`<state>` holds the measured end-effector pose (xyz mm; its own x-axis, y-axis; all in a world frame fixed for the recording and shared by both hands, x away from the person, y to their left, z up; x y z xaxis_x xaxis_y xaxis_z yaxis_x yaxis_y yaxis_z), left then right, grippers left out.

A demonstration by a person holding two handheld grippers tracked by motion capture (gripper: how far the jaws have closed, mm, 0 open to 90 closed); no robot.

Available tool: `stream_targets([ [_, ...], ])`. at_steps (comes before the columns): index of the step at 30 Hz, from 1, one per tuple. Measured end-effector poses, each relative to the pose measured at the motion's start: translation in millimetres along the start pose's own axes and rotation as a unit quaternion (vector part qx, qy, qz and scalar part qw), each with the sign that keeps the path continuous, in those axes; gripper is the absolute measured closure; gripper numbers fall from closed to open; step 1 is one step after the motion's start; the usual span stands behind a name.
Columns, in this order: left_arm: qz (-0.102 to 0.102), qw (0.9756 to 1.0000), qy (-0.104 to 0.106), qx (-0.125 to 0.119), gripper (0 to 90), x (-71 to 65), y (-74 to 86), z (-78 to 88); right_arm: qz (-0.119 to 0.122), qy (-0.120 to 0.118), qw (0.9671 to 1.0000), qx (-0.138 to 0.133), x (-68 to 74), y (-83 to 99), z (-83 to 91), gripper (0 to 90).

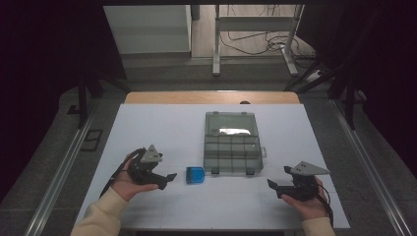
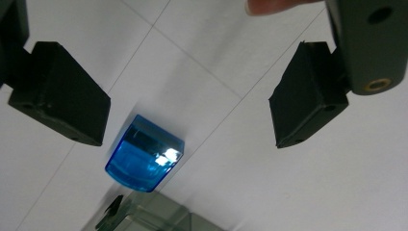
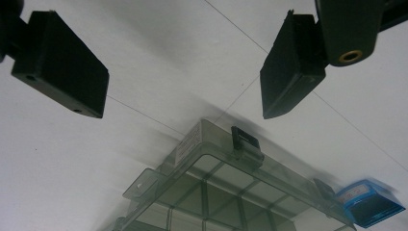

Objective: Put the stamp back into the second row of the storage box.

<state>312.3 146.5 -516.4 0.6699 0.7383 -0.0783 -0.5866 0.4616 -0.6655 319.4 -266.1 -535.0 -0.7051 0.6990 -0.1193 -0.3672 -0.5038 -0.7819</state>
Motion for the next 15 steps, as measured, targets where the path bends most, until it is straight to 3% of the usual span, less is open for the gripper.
stream_targets([
  [15, -0.038, 0.9977, 0.034, 0.044, 13.3, -14.4, -25.6, -30.1, -0.001, 0.001, 1.0000, 0.003, -0.4, 1.3, -1.1, 17.4],
])
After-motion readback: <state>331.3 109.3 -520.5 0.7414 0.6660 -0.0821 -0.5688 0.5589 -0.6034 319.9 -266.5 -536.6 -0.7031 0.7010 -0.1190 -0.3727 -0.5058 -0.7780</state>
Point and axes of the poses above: each handheld gripper's, and its own axes: z roughly backward along the jaws, y roughly out of its underside, x roughly to its left, the point moved 6 cm from there along -z, roughly forward along the jaws, and after that the axes turned 9 degrees about z, right-handed, at the moved point
